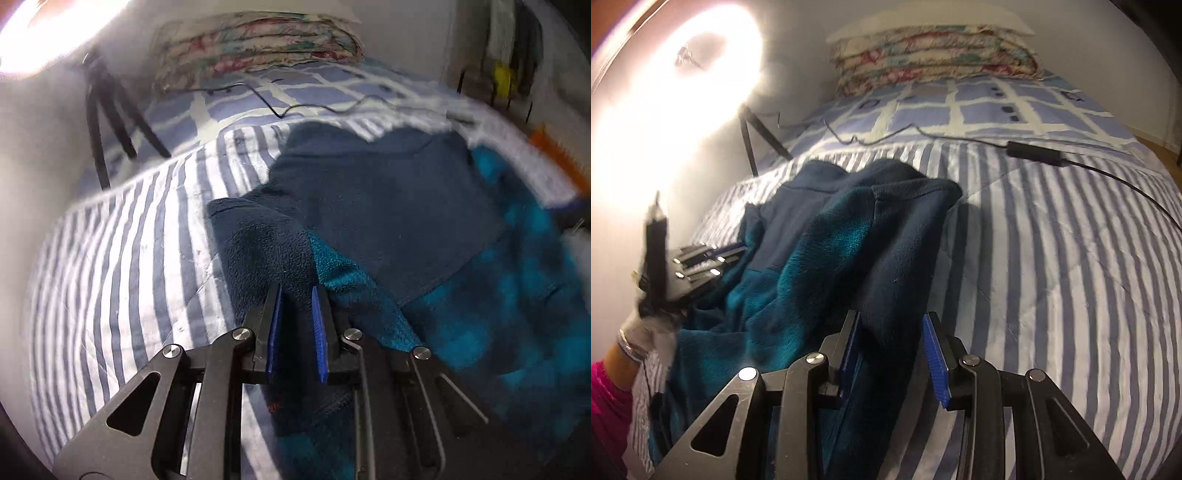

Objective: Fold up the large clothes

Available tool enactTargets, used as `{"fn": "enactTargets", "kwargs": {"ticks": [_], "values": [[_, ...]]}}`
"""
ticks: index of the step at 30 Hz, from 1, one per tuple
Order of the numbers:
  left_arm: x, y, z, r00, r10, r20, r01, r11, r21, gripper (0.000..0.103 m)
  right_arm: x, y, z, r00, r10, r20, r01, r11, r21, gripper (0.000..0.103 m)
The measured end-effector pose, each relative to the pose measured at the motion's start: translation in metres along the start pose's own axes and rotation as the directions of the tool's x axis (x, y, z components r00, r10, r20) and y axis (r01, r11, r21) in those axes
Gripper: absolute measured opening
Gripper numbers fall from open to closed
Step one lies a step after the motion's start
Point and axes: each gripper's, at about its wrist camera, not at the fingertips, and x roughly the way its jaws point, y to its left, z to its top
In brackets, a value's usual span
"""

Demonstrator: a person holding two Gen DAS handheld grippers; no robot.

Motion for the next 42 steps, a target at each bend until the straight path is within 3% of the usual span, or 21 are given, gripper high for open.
{"fn": "enactTargets", "kwargs": {"ticks": [3,4,5,7,10,12,14,15,16,17,18,19,21,24,26,34,42], "values": [[-0.024,0.028,0.009,0.995,-0.033,0.095,0.043,0.993,-0.111,0.030,-0.005,-0.005,0.009,0.999,0.029,0.027,-0.029,1.000,-0.003,0.036],[-0.026,0.037,0.012,0.994,-0.023,0.108,0.039,0.988,-0.147,0.048,-0.008,-0.008,0.013,0.998,0.035,0.046,-0.035,0.999,0.002,0.036],[-0.025,0.046,0.014,0.994,-0.015,0.108,0.035,0.982,-0.186,0.053,-0.011,-0.012,0.017,0.997,0.038,0.067,-0.039,0.999,0.014,0.039],[-0.014,0.060,0.019,0.996,-0.048,0.078,0.065,0.967,-0.245,0.053,-0.008,-0.026,0.026,0.995,0.055,0.084,-0.061,0.996,0.068,0.055],[0.007,0.059,0.021,0.995,-0.091,0.029,0.095,0.963,-0.251,0.053,0.006,-0.045,0.036,0.992,0.097,0.082,-0.109,0.981,0.159,0.057],[0.017,0.049,0.023,0.997,-0.080,0.000,0.078,0.975,-0.208,0.047,0.015,-0.050,0.041,0.991,0.098,0.089,-0.113,0.977,0.179,0.057],[0.028,0.040,0.026,0.998,-0.064,-0.025,0.058,0.979,-0.197,0.007,0.025,-0.050,0.045,0.990,0.116,0.084,-0.130,0.975,0.182,0.056],[0.028,0.036,0.026,0.998,-0.060,-0.026,0.054,0.980,-0.192,0.007,0.031,-0.049,0.047,0.988,0.132,0.079,-0.145,0.972,0.184,0.055],[0.025,0.032,0.028,0.999,-0.047,-0.017,0.043,0.984,-0.174,0.006,0.036,-0.048,0.049,0.987,0.145,0.073,-0.156,0.970,0.186,0.048],[0.022,0.027,0.031,0.999,-0.044,-0.002,0.043,0.986,-0.158,0.005,0.042,-0.044,0.051,0.986,0.150,0.065,-0.160,0.970,0.182,0.038],[0.017,0.026,0.034,0.999,-0.046,0.021,0.049,0.986,-0.161,0.005,0.046,-0.039,0.053,0.987,0.148,0.060,-0.156,0.973,0.169,0.017],[0.013,0.028,0.038,0.997,-0.045,0.054,0.054,0.982,-0.181,0.005,0.046,-0.036,0.054,0.990,0.126,0.064,-0.134,0.979,0.156,0.008],[0.008,0.033,0.041,0.996,-0.028,0.084,0.045,0.977,-0.210,0.005,0.039,-0.026,0.059,0.992,0.079,0.094,-0.088,0.991,0.097,0.006],[0.029,0.025,0.033,0.997,0.073,-0.001,-0.073,0.986,-0.153,0.004,0.053,-0.022,0.058,0.999,-0.021,0.047,0.018,0.997,0.069,0.005],[0.023,0.024,0.032,0.998,0.057,0.026,-0.052,0.984,-0.170,0.004,0.053,-0.018,0.057,0.998,-0.037,0.051,0.033,0.997,0.067,0.005],[-0.051,0.016,0.050,0.987,-0.036,0.155,0.070,0.973,-0.219,0.004,-0.020,-0.004,0.061,0.984,0.057,0.169,-0.073,0.993,0.088,0.005],[-0.133,-0.008,0.032,0.971,-0.070,0.230,0.118,0.972,-0.205,0.004,-0.089,0.035,0.043,0.970,0.117,0.216,-0.128,0.991,0.041,0.005]]}}
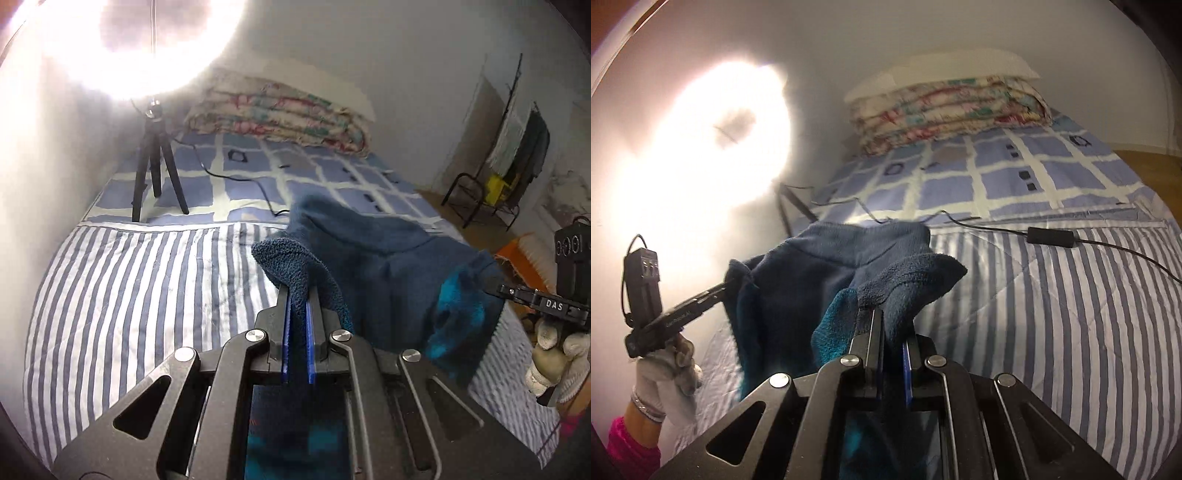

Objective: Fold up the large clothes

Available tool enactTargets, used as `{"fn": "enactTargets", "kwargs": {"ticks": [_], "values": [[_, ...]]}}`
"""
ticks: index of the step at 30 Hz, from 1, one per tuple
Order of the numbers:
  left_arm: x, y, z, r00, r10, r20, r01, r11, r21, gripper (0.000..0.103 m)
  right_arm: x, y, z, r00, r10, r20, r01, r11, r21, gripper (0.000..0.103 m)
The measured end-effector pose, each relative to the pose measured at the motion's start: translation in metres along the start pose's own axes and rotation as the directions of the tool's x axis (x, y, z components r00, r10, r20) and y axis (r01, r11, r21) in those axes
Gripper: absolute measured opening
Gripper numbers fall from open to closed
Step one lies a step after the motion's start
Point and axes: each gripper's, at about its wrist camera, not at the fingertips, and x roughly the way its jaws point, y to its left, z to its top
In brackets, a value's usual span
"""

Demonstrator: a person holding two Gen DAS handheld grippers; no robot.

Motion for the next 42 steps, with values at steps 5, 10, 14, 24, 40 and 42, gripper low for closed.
{"fn": "enactTargets", "kwargs": {"ticks": [5,10,14,24,40,42], "values": [[-0.058,-0.011,-0.024,1.000,-0.022,0.014,0.022,1.000,0.004,0.004,-0.048,0.028,-0.023,0.999,0.048,-0.005,-0.048,0.998,-0.031,0.005],[-0.107,-0.022,-0.056,1.000,-0.027,0.011,0.027,1.000,0.013,0.004,-0.089,0.052,-0.062,0.998,0.066,-0.020,-0.067,0.997,-0.028,0.005],[-0.139,-0.036,-0.088,1.000,-0.029,0.004,0.028,0.999,0.036,0.004,-0.114,0.068,-0.098,0.997,0.063,-0.041,-0.065,0.997,-0.034,0.005],[-0.170,-0.049,-0.181,0.993,0.060,-0.102,-0.048,0.992,0.115,0.005,-0.143,0.082,-0.186,0.992,-0.021,-0.128,0.011,0.997,-0.079,0.005],[-0.336,-0.066,-0.228,0.996,0.055,-0.067,-0.048,0.994,0.101,0.006,-0.294,0.135,-0.242,0.998,-0.056,0.016,0.058,0.985,-0.163,0.030],[-0.364,-0.074,-0.219,0.999,0.021,-0.033,-0.019,0.997,0.080,0.008,-0.326,0.152,-0.245,0.998,-0.031,0.061,0.042,0.983,-0.178,0.031]]}}
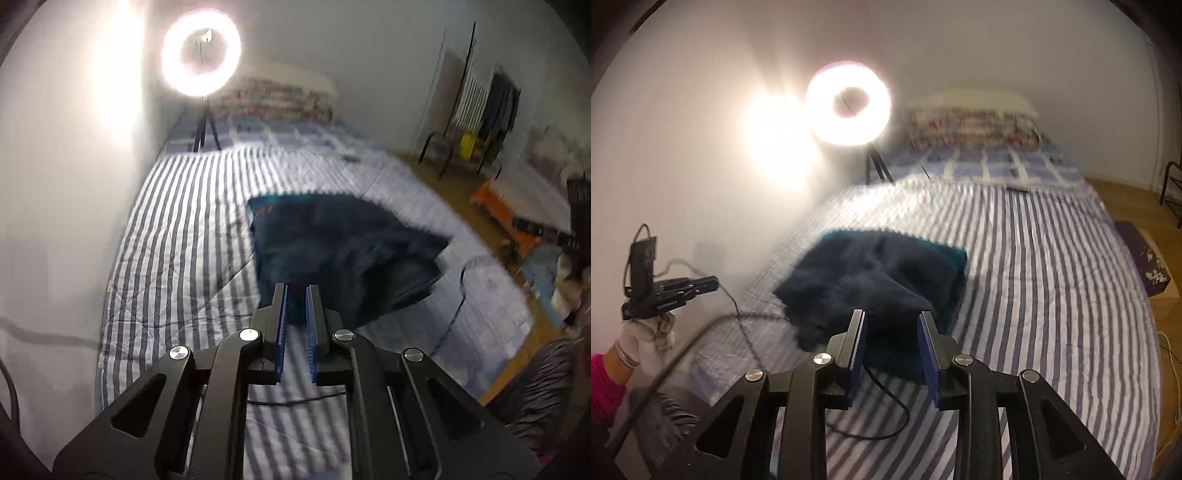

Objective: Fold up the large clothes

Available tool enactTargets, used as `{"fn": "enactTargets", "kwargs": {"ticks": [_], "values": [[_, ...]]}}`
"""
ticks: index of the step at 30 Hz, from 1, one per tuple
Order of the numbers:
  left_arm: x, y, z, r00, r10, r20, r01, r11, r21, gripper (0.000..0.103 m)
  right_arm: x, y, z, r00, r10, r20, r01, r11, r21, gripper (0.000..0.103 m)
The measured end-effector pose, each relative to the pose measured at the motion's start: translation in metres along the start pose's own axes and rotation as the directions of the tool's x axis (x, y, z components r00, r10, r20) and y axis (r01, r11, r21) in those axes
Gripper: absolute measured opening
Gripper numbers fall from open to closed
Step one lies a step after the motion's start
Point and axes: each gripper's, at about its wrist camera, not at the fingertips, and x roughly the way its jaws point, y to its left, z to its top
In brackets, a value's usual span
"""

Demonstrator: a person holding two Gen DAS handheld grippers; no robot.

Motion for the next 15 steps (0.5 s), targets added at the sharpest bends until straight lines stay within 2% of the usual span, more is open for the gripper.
{"fn": "enactTargets", "kwargs": {"ticks": [5,9,15], "values": [[-0.068,-0.030,0.029,0.993,-0.070,0.090,0.068,0.997,0.024,0.010,-0.074,0.034,0.009,0.996,0.005,0.093,0.001,0.998,-0.056,0.032],[-0.134,-0.057,0.050,0.975,-0.121,0.184,0.112,0.992,0.060,0.010,-0.133,0.061,0.023,0.985,-0.017,0.170,0.038,0.992,-0.120,0.032],[-0.210,-0.078,0.082,0.950,-0.133,0.283,0.105,0.988,0.110,0.010,-0.196,0.083,0.048,0.967,0.008,0.256,0.029,0.990,-0.140,0.032]]}}
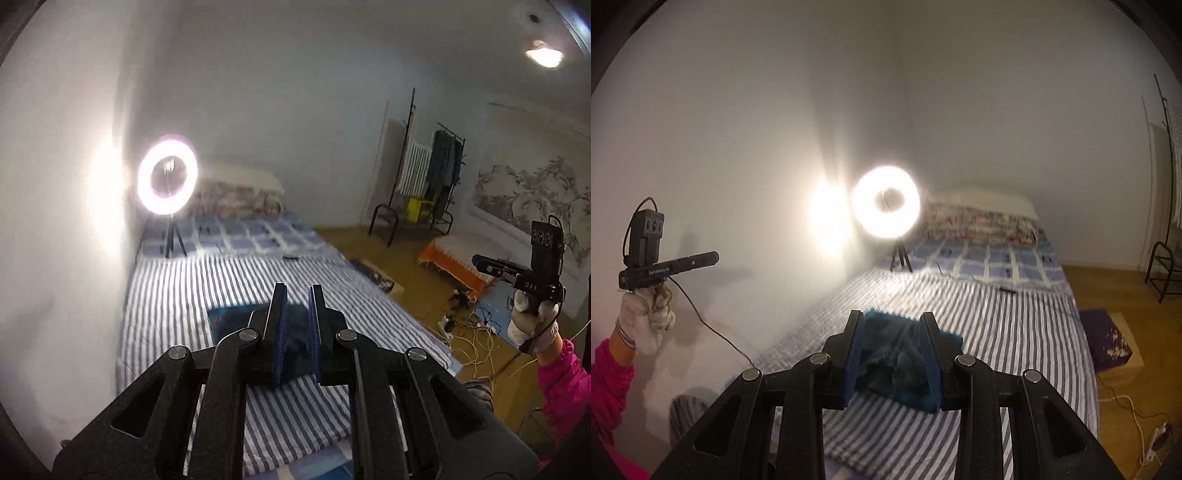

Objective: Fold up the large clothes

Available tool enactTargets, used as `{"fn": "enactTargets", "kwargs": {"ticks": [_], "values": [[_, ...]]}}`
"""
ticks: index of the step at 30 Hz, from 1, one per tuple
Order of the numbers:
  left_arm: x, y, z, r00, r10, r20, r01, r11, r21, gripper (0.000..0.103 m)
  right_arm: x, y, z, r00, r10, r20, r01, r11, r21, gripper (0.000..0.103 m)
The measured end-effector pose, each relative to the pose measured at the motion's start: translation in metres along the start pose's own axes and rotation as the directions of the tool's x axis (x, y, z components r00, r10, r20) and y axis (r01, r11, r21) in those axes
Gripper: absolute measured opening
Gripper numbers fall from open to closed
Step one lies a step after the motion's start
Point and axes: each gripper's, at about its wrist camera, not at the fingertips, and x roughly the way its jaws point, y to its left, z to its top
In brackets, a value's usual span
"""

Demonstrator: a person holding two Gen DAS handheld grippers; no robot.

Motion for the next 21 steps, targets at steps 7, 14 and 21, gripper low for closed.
{"fn": "enactTargets", "kwargs": {"ticks": [7,14,21], "values": [[-0.003,0.002,0.010,0.999,0.002,0.032,-0.001,1.000,-0.012,0.056,-0.009,0.002,0.018,0.999,-0.017,0.040,0.017,1.000,-0.008,0.060],[0.092,0.052,-0.044,0.995,-0.025,-0.100,0.006,0.982,-0.186,0.057,0.058,-0.031,-0.028,0.998,-0.005,-0.066,0.012,0.994,0.107,0.075],[0.201,0.108,-0.114,0.968,-0.020,-0.249,-0.075,0.927,-0.369,0.059,0.148,-0.076,-0.083,0.980,-0.003,-0.199,0.058,0.960,0.274,0.079]]}}
